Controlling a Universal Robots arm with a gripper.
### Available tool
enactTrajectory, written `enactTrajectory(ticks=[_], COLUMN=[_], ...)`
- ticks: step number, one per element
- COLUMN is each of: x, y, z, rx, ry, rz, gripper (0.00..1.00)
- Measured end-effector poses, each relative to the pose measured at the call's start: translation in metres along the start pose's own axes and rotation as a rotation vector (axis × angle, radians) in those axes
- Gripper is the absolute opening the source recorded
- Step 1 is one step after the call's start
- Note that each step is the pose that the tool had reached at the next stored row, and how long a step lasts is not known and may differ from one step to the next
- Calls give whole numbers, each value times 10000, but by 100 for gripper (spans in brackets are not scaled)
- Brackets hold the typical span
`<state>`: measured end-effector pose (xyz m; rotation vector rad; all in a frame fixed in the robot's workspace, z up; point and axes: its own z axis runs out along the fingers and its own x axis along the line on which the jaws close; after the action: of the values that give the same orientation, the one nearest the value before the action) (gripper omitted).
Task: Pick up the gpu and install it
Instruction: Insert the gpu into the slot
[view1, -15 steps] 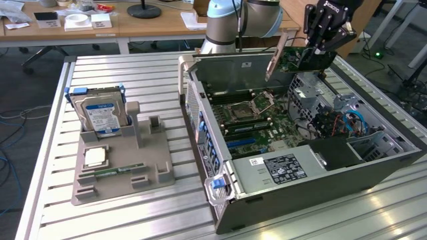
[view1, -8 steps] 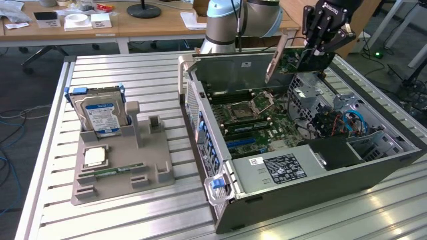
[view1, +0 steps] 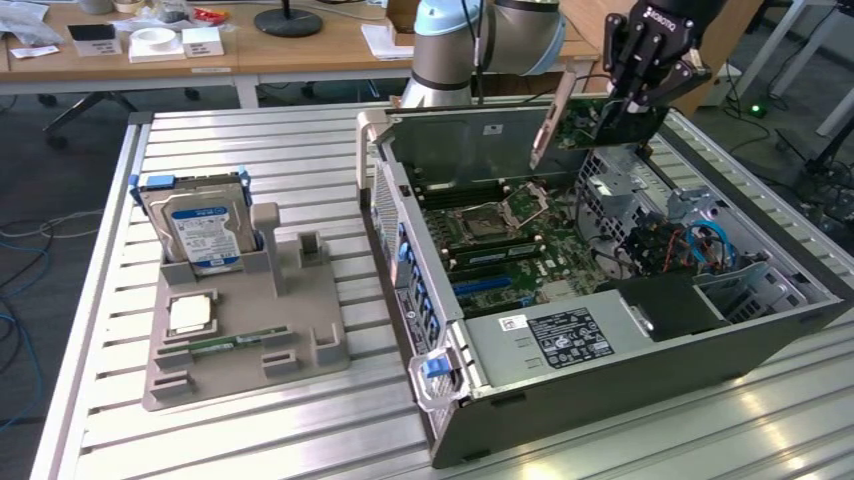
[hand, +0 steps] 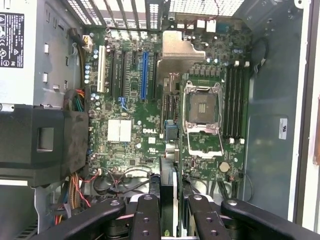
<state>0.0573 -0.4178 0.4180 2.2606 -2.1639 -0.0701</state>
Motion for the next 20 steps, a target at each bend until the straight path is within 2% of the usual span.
enactTrajectory(ticks=[12, 20], x=[0, 0], y=[6, 28], z=[22, 85], rx=[1, 12], ry=[2, 6], rz=[-107, -134], gripper=[26, 26])
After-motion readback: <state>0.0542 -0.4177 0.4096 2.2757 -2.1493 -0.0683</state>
